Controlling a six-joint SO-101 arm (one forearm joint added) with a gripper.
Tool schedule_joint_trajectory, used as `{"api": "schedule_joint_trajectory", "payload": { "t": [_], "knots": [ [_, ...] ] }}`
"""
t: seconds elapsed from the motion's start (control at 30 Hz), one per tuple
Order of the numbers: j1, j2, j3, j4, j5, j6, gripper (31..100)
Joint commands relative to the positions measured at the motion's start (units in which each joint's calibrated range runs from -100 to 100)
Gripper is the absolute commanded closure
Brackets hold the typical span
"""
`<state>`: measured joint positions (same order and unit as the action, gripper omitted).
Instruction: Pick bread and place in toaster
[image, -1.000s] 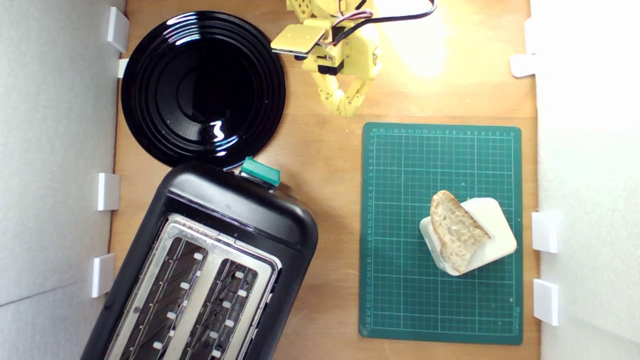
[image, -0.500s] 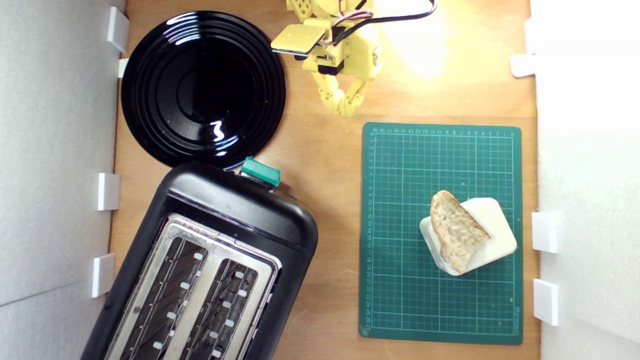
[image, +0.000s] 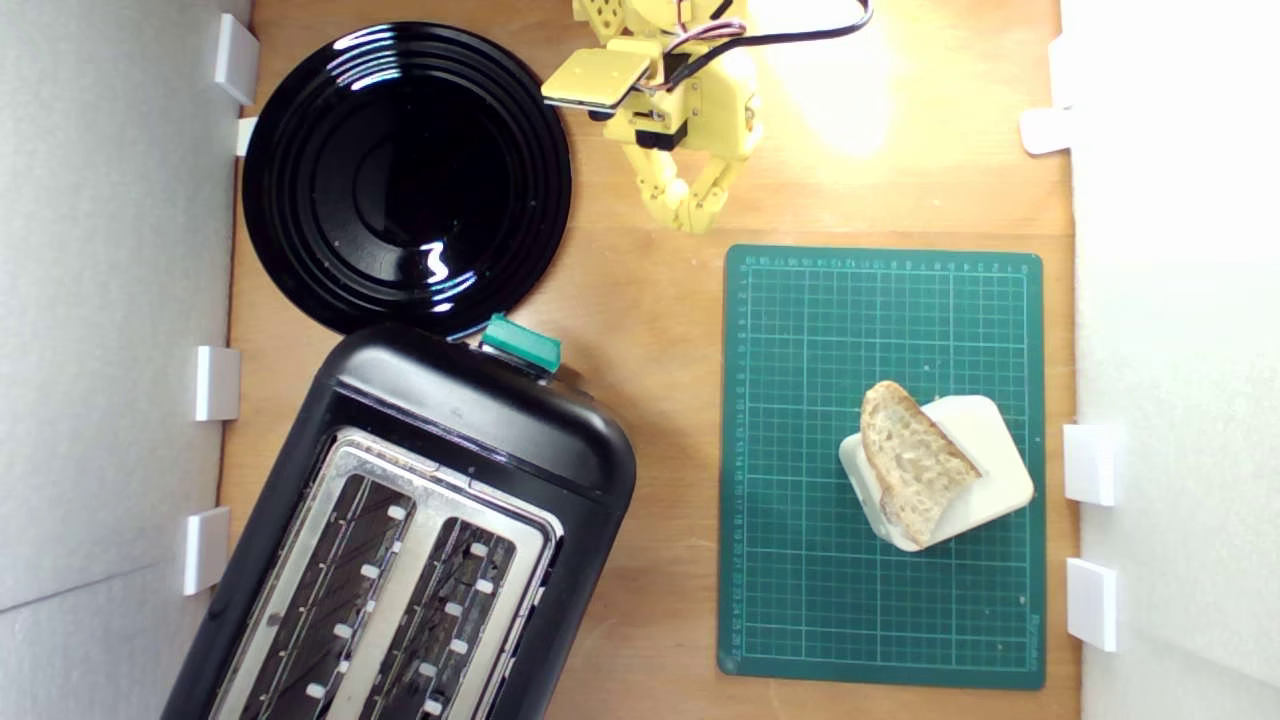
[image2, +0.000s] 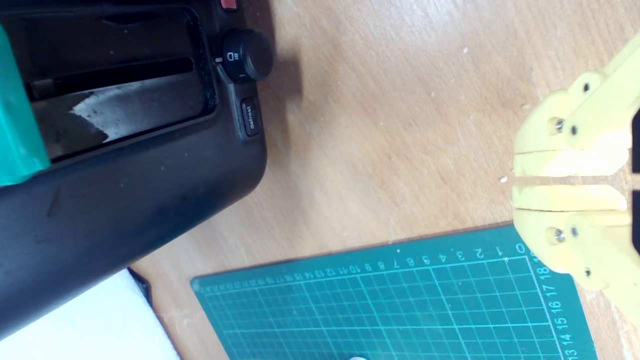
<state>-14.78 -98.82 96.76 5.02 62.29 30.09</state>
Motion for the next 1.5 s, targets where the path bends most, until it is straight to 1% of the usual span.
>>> {"api": "schedule_joint_trajectory", "payload": {
  "t": [0.0, 1.07, 1.17, 1.23, 1.37, 1.47],
  "knots": [
    [0.4, 0.1, 0.2, 0.1, -0.3, -0.1, 83.9],
    [0.4, 0.1, 0.2, 0.1, -0.3, -0.1, 83.9],
    [-0.1, 0.1, 0.2, 0.1, -0.3, -0.1, 83.9],
    [0.6, 0.0, 0.2, 0.9, -0.3, -0.1, 83.5],
    [0.8, -0.1, 0.1, 1.1, -0.2, 0.1, 83.9],
    [2.1, 0.5, 0.0, 1.2, -0.3, 0.3, 83.5]
  ]
}}
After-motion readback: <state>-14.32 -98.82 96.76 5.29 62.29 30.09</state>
